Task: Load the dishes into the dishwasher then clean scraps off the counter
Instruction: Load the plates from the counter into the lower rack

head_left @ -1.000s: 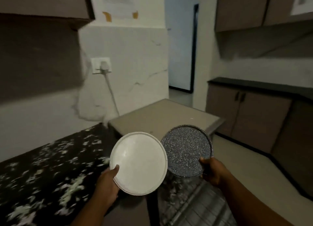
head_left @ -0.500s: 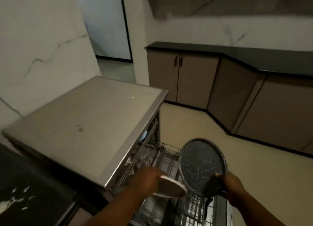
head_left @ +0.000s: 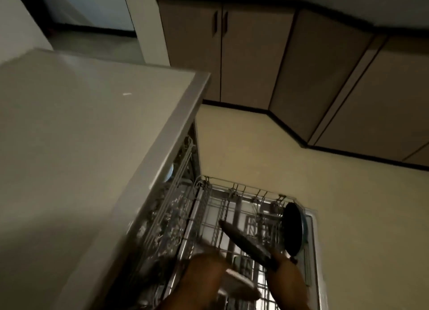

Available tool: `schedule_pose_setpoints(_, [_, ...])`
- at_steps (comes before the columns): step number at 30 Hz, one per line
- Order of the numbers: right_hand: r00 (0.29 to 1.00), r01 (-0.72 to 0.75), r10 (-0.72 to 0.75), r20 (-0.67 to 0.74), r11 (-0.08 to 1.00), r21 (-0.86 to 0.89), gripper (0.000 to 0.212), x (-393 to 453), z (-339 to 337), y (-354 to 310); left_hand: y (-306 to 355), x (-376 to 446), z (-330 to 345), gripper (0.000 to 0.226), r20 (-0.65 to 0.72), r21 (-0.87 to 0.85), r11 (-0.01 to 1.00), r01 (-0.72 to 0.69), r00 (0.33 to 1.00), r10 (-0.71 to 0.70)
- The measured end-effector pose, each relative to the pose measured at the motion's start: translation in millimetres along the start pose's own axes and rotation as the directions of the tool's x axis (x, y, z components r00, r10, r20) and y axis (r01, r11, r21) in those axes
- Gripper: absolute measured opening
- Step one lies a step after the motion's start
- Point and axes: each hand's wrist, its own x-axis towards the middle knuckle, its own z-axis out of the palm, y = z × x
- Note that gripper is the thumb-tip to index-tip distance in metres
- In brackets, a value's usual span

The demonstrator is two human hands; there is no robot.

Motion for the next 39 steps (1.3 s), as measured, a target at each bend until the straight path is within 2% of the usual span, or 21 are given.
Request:
schedule_pose_setpoints(3, [0.992, 0.08, -0.061, -0.112, 0.982, 0.169, 0.034, 65.9, 23.4, -0.1, -17.6, 38.1, 15.3, 0.041, -0.28, -0.034, 0.996, -0.08, 0.958, 0.068])
schedule_pose_setpoints(5, [0.971, 0.181, -0.135, -0.196, 0.953, 0.243, 0.026, 112.9, 32.9, -4.1, -28.0, 70.4, 29.7, 0.041, -0.503, -0.041, 0.992, -0.118, 0.86, 0.081])
schedule_pose_setpoints(7, [0.95, 0.257, -0.182, -0.255, 0.919, 0.3, 0.027, 158.5, 37.7, -12.2, -34.8, 95.3, 42.0, 0.041, -0.635, -0.03, 0.989, -0.143, 0.767, 0.092])
schedule_pose_setpoints(10, [0.931, 0.338, -0.277, -0.236, 0.899, 0.278, 0.03, 216.7, 47.0, -27.6, -40.8, 119.0, 59.9, 0.044, -0.676, -0.124, 0.979, -0.165, 0.736, 0.039])
schedule_pose_setpoints(14, [0.923, 0.372, -0.351, -0.154, 0.919, 0.134, 0.037, 269.9, 60.7, -54.9, -43.7, 120.9, 74.6, 0.041, -0.743, -0.194, 0.959, -0.208, 0.67, -0.005])
schedule_pose_setpoints(18, [0.907, 0.42, -0.42, -0.024, 0.907, -0.014, 0.049, 287.9, 73.3, -75.5, -53.9, 120.1, 80.5, 0.037, -0.778, -0.237, 0.947, -0.217, 0.627, -0.051])
schedule_pose_setpoints(21, [0.894, 0.446, -0.447, 0.016, 0.889, -0.101, 0.045, 298.1, 81.7, -80.0, -58.1, 122.6, 84.7, 0.033, -0.819, -0.223, 0.949, -0.223, 0.571, -0.058])
schedule_pose_setpoints(27, [0.927, 0.355, -0.372, -0.054, 0.913, -0.198, 0.024, 327.5, 91.4, -68.3, -62.3, 124.7, 86.1, 0.033, -0.83, -0.259, 0.938, -0.229, 0.55, -0.095])
schedule_pose_setpoints(29, [0.96, 0.267, -0.279, 0.0, 0.918, -0.293, 0.022, 342.1, 84.8, -56.2, -62.7, 122.6, 81.2, 0.033, -0.856, -0.189, 0.951, -0.245, 0.516, -0.038])
schedule_pose_setpoints(31, [0.98, 0.193, -0.163, 0.111, 0.911, -0.365, 0.034, 348.1, 75.0, -41.7, -62.6, 123.7, 77.1, 0.032, -0.882, -0.118, 0.956, -0.268, 0.471, 0.024])
schedule_pose_setpoints(33, [0.98, 0.161, -0.119, 0.16, 0.946, -0.281, 0.047, 346.8, 71.6, -21.7, -64.3, 135.3, 76.6, 0.031, -0.89, -0.096, 0.961, -0.26, 0.455, 0.034])
schedule_pose_setpoints(36, [0.99, 0.141, -0.141, 0.005, 0.988, -0.057, 0.053, 335.6, 76.3, 9.2, -69.1, 161.1, 69.9, 0.023, -0.884, -0.057, 0.982, -0.182, 0.465, 0.035])
schedule_pose_setpoints(39, [0.986, 0.11, -0.077, -0.145, 0.965, 0.237, 0.04, 307.3, 83.5, 30.5, -76.8, 183.3, 46.0, 0.02, -0.881, 0.079, 0.983, -0.169, 0.45, 0.148])
